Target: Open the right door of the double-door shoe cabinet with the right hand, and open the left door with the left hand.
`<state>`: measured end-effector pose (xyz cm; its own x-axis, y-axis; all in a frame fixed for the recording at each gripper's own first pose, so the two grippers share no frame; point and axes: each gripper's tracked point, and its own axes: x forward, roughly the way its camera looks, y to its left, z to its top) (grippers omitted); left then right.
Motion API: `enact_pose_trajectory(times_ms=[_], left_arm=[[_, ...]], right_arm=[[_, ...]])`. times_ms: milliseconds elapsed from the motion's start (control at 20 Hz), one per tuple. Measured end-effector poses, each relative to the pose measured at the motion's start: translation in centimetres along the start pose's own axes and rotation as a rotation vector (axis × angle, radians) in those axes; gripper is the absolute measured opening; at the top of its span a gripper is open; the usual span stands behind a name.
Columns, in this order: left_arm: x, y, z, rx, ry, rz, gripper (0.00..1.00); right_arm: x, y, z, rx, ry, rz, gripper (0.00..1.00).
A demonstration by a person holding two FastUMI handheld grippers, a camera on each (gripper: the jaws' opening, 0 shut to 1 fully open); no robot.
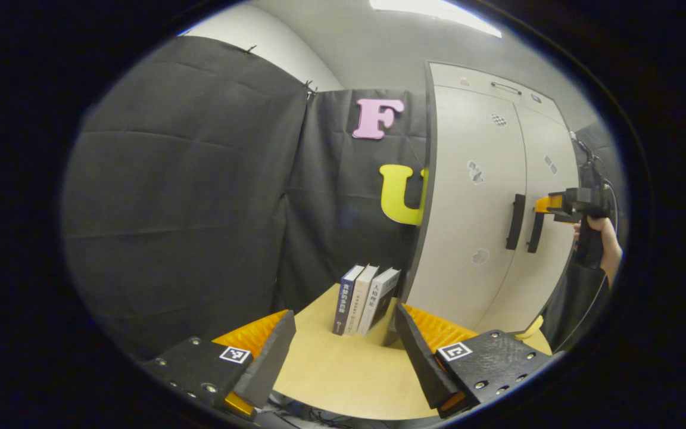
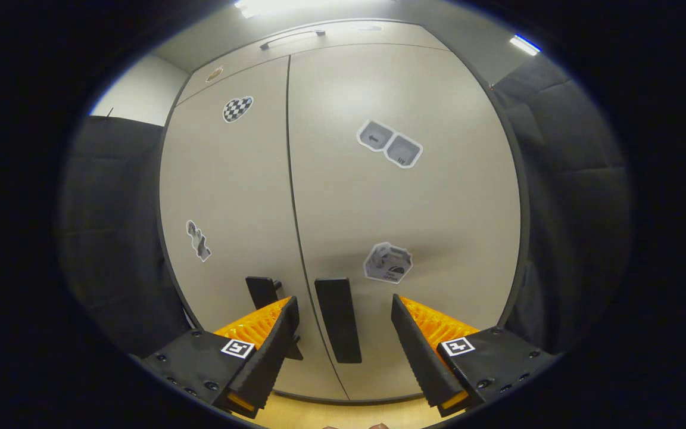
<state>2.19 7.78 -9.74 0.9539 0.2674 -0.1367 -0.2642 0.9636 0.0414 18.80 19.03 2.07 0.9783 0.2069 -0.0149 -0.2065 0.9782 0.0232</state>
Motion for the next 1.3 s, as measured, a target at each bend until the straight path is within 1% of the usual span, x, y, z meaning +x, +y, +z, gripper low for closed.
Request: enact_pose_trajectory(times_ms=[150, 350, 450, 500, 550, 600, 650, 700, 750, 800, 850, 950, 1000, 1050, 1150, 1200, 1250, 1300], left_arm=[[0.9, 0.4, -0.3, -0.003, 0.006, -0.009, 0.97], [1.9, 0.6, -0.2, 0.016, 0.007, -0.023, 0.98], [2.4, 0.7, -0.3, 0.009, 0.01, -0.03, 0.98], [2.6, 0.9, -0.4, 0.004, 0.013, -0.032, 0.96], [2.7, 1.1, -0.5, 0.002, 0.014, -0.032, 0.97], [2.7, 1.2, -0.5, 0.001, 0.016, -0.033, 0.96], [2.9, 1.3, -0.7, 0.003, 0.019, -0.034, 0.97], [3.0, 1.5, -0.8, 0.004, 0.022, -0.034, 0.97], [3.1, 1.6, -0.8, 0.005, 0.024, -0.038, 0.97], [3.2, 1.5, -0.8, 0.004, 0.026, -0.043, 0.97], [3.3, 1.5, -0.8, 0.003, 0.026, -0.047, 0.97], [3.4, 1.5, -0.7, -0.001, 0.027, -0.057, 0.98], [3.4, 1.6, -0.9, -0.002, 0.028, -0.063, 0.99], [3.5, 1.5, -1.0, -0.003, 0.031, -0.07, 0.99], [3.4, 1.4, -1.3, -0.003, 0.041, -0.085, 0.98], [3.4, 1.4, -1.6, -0.002, 0.046, -0.093, 0.98], [3.3, 1.4, -1.8, -0.001, 0.052, -0.102, 0.98], [3.3, 1.4, -2.1, -0.001, 0.059, -0.111, 0.97]], right_arm=[[1.3, -0.1, -0.5, -0.001, 0.015, -0.028, 0.98], [2.7, -0.2, -0.9, 0.011, 0.03, -0.054, 0.98], [3.2, -0.3, -1.2, 0.01, 0.041, -0.071, 0.97], [3.4, -0.4, -1.4, 0.005, 0.048, -0.076, 0.97], [3.7, -0.4, -1.6, 0.001, 0.054, -0.082, 0.91], [3.6, -0.3, -1.8, -0.001, 0.057, -0.083, 0.89], [3.5, -0.1, -1.8, -0.007, 0.057, -0.084, 0.84], [3.8, 0.0, -1.9, -0.015, 0.055, -0.089, 0.75], [3.7, 0.1, -2.0, -0.025, 0.06, -0.093, 0.63], [3.7, 0.3, -2.2, -0.031, 0.067, -0.094, 0.55], [3.7, 0.1, -2.3, -0.036, 0.066, -0.11, 0.42], [3.7, 0.0, -2.3, -0.035, 0.075, -0.115, 0.35], [3.7, 0.0, -2.4, -0.032, 0.084, -0.116, 0.35], [3.7, 0.0, -2.3, -0.022, 0.091, -0.114, 0.3], [3.6, 0.1, -2.4, -0.022, 0.088, -0.113, 0.3], [3.7, 0.1, -2.3, -0.032, 0.077, -0.111, 0.24], [3.7, 0.0, -2.4, -0.039, 0.078, -0.11, 0.24], [3.7, 0.1, -2.4, -0.047, 0.081, -0.104, 0.19]])
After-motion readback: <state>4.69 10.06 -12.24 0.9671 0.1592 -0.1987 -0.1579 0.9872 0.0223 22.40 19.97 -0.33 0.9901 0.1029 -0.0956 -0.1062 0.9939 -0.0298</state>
